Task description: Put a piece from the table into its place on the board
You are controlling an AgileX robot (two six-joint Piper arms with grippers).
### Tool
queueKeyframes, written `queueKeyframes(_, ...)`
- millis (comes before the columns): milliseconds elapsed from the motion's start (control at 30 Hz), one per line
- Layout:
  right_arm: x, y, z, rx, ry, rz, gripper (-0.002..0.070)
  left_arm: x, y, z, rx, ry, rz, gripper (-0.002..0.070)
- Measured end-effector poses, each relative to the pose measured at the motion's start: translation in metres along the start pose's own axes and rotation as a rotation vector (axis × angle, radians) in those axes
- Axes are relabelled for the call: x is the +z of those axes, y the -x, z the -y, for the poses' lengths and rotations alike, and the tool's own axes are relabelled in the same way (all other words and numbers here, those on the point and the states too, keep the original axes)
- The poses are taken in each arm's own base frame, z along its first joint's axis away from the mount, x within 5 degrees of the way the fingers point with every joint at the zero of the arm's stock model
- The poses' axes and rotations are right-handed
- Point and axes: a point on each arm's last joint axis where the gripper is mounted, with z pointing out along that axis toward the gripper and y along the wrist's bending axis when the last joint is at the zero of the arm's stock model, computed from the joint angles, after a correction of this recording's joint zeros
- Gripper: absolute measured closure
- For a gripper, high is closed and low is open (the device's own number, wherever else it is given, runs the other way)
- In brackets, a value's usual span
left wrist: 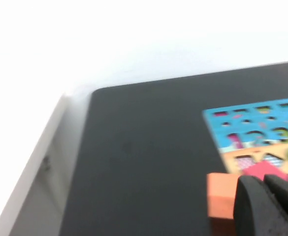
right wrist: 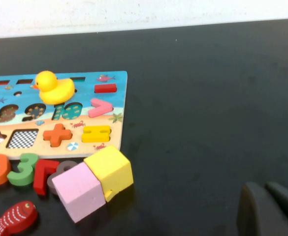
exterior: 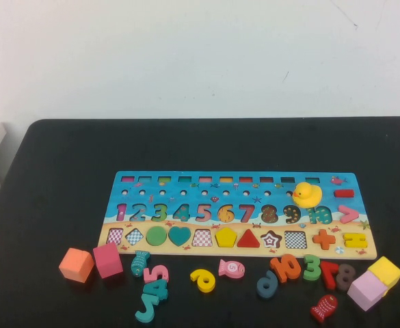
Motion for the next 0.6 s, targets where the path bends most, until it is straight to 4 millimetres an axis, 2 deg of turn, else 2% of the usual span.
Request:
queueKeyframes(233,0.000,0.000,0.000,0.000,0.000,0.000,0.0657,-0.001,-0.005,-0.004,-0.090,0.092,-0.019,0.0677)
queueKeyframes(600,0.000,0.000,0.000,0.000,0.000,0.000,0.0657,-0.002,-0.015,-0.003,-0.030,0.074,-0.136,0.0677)
